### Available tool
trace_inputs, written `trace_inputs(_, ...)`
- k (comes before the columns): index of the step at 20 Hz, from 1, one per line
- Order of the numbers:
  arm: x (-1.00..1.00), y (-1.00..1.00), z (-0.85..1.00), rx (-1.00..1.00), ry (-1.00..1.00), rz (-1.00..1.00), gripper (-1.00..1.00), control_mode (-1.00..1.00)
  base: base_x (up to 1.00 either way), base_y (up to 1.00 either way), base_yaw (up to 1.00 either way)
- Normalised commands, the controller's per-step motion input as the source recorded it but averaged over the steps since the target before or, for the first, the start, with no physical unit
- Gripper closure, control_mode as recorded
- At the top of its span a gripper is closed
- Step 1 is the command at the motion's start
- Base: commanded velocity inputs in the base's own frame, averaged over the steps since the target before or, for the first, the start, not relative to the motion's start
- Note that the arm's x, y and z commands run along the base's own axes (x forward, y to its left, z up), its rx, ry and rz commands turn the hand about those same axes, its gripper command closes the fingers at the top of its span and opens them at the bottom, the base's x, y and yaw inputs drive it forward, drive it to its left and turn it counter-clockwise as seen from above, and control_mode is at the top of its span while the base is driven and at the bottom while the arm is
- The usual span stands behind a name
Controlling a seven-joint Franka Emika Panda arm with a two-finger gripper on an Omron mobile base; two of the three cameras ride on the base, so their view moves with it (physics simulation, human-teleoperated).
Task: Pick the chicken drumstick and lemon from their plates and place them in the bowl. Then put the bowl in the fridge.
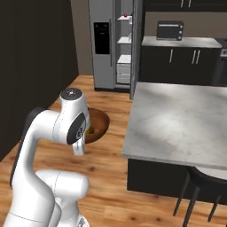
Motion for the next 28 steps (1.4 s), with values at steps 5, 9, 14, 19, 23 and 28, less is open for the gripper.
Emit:
trace_inputs(5, 0.0, 0.0, 0.0, 0.0, 0.0, 0.0, 1.0, 1.0, 0.57, 0.72, 0.0)
trace_inputs(9, 0.0, 0.0, 0.0, 0.0, 0.0, 0.0, 1.0, 1.0, 0.64, 0.65, 0.0)
trace_inputs(14, 0.0, 0.0, 0.0, 0.0, 0.0, 0.0, 1.0, 1.0, 0.73, 0.52, -0.09)
trace_inputs(19, 0.0, 0.0, 0.0, 0.0, 0.0, 0.0, 1.0, 1.0, 0.76, 0.38, -0.21)
trace_inputs(23, 0.0, 0.0, 0.0, 0.0, 0.0, 0.0, 1.0, 1.0, 0.77, 0.37, -0.22)
trace_inputs(28, 0.0, 0.0, 0.0, 0.0, 0.0, 0.0, 1.0, 1.0, 0.75, 0.44, -0.15)
